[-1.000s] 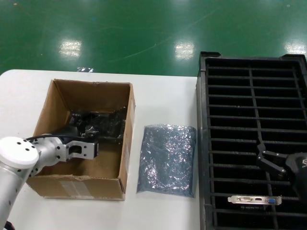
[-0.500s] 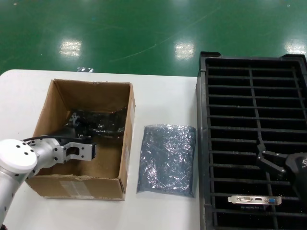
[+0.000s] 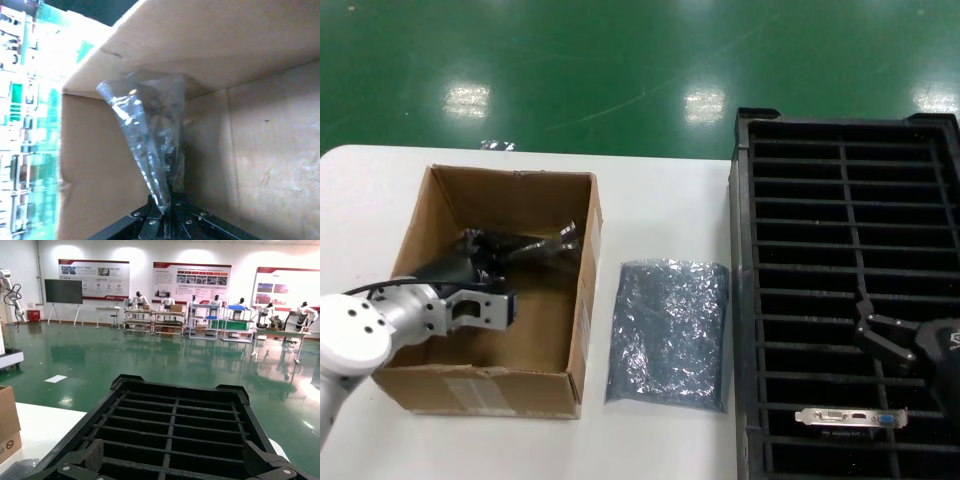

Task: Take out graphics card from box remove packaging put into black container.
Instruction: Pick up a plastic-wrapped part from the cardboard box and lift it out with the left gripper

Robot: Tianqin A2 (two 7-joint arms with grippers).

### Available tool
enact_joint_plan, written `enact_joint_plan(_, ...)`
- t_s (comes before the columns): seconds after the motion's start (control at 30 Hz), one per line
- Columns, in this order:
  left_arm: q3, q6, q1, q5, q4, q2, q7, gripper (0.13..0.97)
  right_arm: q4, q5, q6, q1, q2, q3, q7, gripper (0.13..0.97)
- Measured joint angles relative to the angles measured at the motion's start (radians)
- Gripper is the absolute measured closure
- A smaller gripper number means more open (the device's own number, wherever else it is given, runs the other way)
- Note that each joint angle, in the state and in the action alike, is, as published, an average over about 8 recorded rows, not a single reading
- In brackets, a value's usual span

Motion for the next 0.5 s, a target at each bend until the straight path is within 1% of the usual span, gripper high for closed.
enact_joint_plan(0.17,0.000,-0.017,0.042,0.045,-0.112,-0.039,-0.063,0.956,0.000,0.000,0.000,0.000,0.000,0.000,0.000,0.129)
enact_joint_plan(0.3,-0.012,-0.036,0.084,0.085,-0.219,-0.073,-0.116,0.958,0.000,0.000,0.000,0.000,0.000,0.000,0.000,0.129)
enact_joint_plan(0.4,-0.033,-0.056,0.123,0.112,-0.310,-0.099,-0.150,0.958,0.000,0.000,0.000,0.000,0.000,0.000,0.000,0.129)
enact_joint_plan(0.5,-0.070,-0.066,0.173,0.147,-0.418,-0.123,-0.194,0.958,0.000,0.000,0.000,0.000,0.000,0.000,0.000,0.129)
